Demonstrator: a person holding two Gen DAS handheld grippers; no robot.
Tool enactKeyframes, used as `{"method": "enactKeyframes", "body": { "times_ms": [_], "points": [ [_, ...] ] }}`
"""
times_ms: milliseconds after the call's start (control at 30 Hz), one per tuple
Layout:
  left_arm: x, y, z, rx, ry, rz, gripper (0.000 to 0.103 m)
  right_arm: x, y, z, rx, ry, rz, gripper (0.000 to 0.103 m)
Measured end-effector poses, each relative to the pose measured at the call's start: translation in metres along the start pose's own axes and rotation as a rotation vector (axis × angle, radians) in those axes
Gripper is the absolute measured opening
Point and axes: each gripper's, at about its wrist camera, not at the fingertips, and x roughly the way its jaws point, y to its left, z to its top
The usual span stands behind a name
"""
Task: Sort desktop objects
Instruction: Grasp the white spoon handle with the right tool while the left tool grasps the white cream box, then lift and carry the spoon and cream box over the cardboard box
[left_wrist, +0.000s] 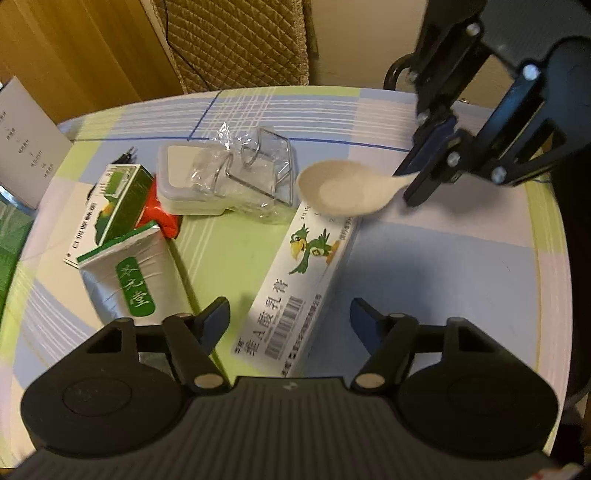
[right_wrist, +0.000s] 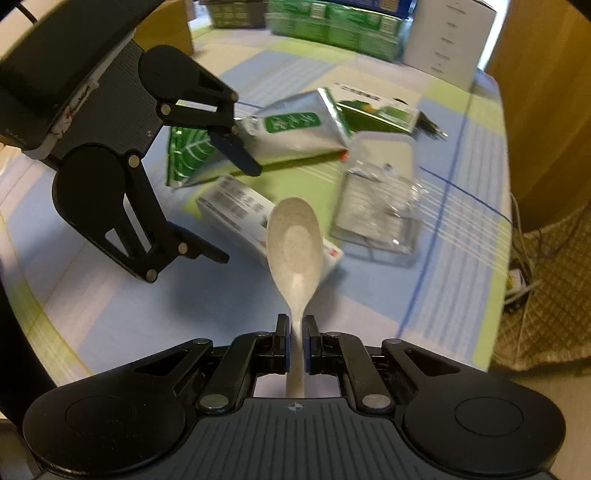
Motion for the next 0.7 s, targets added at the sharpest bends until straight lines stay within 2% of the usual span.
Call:
{"method": "enactKeyframes", "body": {
  "times_ms": [33,67,233,433,633,700],
  "points": [
    [0.002,0.001,0.0,-0.012,0.006,-0.005,0.05,0.0,-0.002,-0.002,0.008,0.002,-0.004,0.003],
    [0.004,0.001,0.0,-0.025,0.011,-0.009,0.044,-0.001,-0.004,-0.003,0.015,0.003,-0.005,0.003],
    [-0.005,-0.01,-0.008,-0.121,0.022,0.007,0.037,-0.005,-0.005,-0.007,0.045,-0.004,-0.004,0.003],
    [-0.038,-0.036,-0.052,-0.441,0.064,0.087,0.033,-0.014,0.008,-0.007,0.11,-0.046,0.023,0.003],
    [-0.068,-0.071,-0.09,-0.636,0.039,0.16,0.033,-0.013,0.036,-0.011,0.207,-0.069,0.085,0.003],
    [-0.071,-0.077,-0.091,-0.644,0.021,0.193,0.036,-0.009,0.047,-0.012,0.22,-0.064,0.086,0.003]
  ]
}}
